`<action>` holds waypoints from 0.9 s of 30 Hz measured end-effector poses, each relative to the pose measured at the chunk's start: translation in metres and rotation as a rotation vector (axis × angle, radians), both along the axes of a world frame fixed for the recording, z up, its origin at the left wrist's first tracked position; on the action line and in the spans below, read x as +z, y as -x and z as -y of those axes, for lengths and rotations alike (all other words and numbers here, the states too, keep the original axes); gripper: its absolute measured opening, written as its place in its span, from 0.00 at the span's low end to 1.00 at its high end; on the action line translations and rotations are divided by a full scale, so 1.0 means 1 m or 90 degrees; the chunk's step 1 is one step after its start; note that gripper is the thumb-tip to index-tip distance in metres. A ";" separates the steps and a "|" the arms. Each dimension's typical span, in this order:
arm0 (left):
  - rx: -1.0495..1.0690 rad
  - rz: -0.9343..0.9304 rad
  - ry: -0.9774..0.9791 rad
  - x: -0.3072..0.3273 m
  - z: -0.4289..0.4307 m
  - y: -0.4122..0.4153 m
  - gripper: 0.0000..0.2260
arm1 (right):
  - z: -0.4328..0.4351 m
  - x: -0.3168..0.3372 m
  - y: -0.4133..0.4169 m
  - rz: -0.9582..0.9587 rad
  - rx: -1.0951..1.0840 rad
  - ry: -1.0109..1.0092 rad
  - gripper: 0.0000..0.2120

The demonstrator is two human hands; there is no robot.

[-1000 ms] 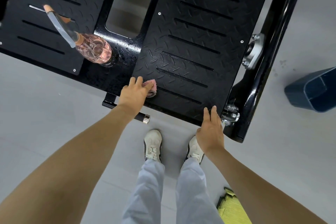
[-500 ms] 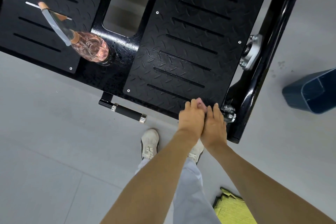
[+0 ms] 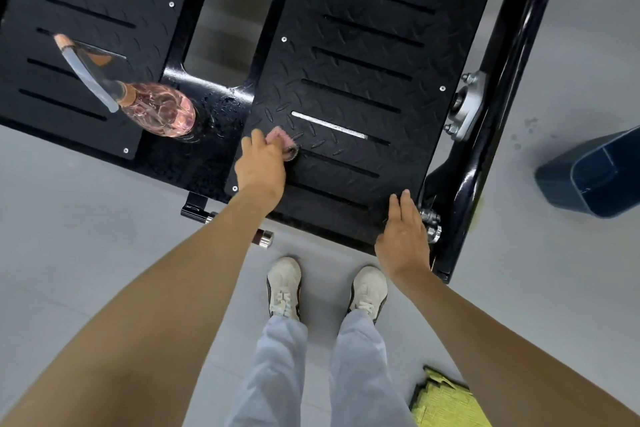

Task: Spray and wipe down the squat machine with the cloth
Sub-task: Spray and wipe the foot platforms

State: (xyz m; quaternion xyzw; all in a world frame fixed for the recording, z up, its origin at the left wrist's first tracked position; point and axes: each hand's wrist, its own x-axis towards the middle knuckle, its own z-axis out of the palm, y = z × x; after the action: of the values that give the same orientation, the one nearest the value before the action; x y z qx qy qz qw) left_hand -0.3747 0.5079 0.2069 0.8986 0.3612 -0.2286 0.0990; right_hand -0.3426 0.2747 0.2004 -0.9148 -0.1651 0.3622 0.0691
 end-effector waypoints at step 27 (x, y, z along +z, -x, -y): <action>-0.374 -0.064 -0.004 -0.008 0.040 -0.015 0.28 | 0.000 0.002 -0.014 -0.074 0.033 0.009 0.34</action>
State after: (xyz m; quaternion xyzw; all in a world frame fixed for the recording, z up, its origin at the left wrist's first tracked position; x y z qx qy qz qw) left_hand -0.3596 0.4676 0.1990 0.9525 0.0908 -0.2905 0.0079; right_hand -0.3288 0.2747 0.2019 -0.8881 -0.1820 0.4175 0.0625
